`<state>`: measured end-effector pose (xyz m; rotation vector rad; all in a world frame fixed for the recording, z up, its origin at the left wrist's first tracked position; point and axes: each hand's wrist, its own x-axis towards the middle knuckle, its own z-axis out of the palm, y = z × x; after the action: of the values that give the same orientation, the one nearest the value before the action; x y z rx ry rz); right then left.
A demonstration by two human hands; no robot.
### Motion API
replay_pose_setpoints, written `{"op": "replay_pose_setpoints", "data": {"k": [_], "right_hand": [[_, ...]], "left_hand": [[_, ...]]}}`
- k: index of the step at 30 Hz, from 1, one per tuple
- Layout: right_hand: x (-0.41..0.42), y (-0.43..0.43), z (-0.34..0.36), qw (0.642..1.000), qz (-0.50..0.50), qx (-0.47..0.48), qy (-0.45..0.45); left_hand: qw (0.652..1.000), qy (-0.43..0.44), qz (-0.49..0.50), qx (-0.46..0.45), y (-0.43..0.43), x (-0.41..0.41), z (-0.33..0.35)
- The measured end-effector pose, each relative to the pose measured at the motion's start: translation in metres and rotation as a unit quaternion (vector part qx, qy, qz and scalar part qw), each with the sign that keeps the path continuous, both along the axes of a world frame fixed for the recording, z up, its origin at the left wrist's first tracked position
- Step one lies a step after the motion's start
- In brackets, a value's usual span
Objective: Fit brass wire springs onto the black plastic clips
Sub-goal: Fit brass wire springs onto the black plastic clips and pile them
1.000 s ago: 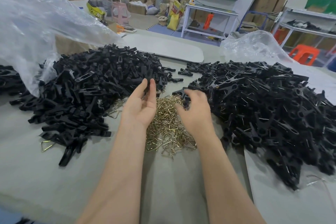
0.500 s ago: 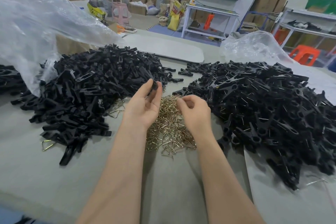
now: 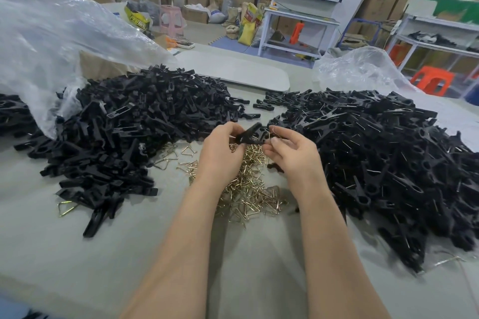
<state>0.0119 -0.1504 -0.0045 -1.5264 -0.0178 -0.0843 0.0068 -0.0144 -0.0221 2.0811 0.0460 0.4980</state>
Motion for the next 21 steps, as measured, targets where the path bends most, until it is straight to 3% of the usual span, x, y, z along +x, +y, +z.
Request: {"op": "replay_pose_setpoints", "data": {"k": [8,13,21], "right_hand": [[-0.002,-0.013,0.004,0.985,-0.024,-0.152,-0.077],[0.0,-0.016,0.001,0.954,-0.021,-0.285,-0.097],[0.0,-0.023,0.005,0.962,0.027,-0.264,-0.056]], "left_hand": [[0.999,-0.005,-0.04,0.037,0.0,0.001,-0.005],[0.996,-0.03,-0.069,0.057,-0.001,0.0,-0.005],[0.99,-0.035,-0.101,0.095,0.001,-0.002,-0.002]]}}
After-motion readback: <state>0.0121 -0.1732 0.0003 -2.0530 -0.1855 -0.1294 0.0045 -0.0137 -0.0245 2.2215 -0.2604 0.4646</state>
